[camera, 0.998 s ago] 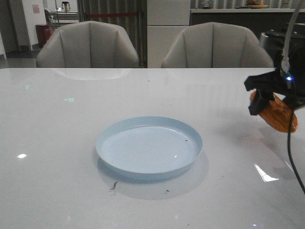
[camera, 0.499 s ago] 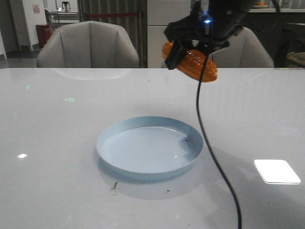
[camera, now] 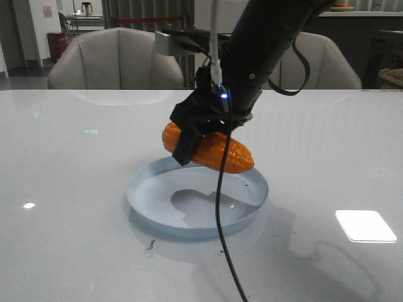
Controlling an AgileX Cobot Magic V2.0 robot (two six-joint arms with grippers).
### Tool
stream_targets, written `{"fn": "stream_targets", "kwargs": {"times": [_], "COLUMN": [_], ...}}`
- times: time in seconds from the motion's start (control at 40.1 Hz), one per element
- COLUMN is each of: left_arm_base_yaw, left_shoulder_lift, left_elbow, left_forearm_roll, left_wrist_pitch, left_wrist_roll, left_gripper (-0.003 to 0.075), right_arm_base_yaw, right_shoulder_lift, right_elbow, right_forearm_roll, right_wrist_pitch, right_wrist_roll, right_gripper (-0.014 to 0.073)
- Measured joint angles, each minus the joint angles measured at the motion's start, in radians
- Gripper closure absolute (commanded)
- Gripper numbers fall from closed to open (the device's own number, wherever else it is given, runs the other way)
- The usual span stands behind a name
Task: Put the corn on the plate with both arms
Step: 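Carry the corn with the right gripper over the plate and lower it, then open the right gripper and lift it away from the corn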
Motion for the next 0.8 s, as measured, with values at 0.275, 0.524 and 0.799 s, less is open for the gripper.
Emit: {"fn": "stream_targets", "kwargs": {"times": [0.275, 0.524, 0.799], "left_arm_base_yaw": [0.000, 0.000, 0.000], "left_shoulder_lift": [0.000, 0.000, 0.000], "left_elbow": [0.000, 0.000, 0.000], "left_forearm_roll": [0.000, 0.000, 0.000], "left_wrist_pitch": [0.000, 0.000, 0.000], "left_wrist_roll": [0.000, 0.000, 0.000], "left_gripper": [0.0155, 0.0155, 0.0155], "right_arm_base_yaw": [0.000, 0.000, 0.000], "right_shoulder_lift": [0.079, 0.086, 0.086], "right_elbow": [0.000, -0.001, -0.064], "right_forearm_roll": [0.078, 0.078, 0.080], "right_wrist_pitch": [-0.006, -0.043, 0.000], "right_wrist_roll": [0.000, 0.000, 0.000], "right_gripper": [0.0260, 0.0004, 0.0003]}}
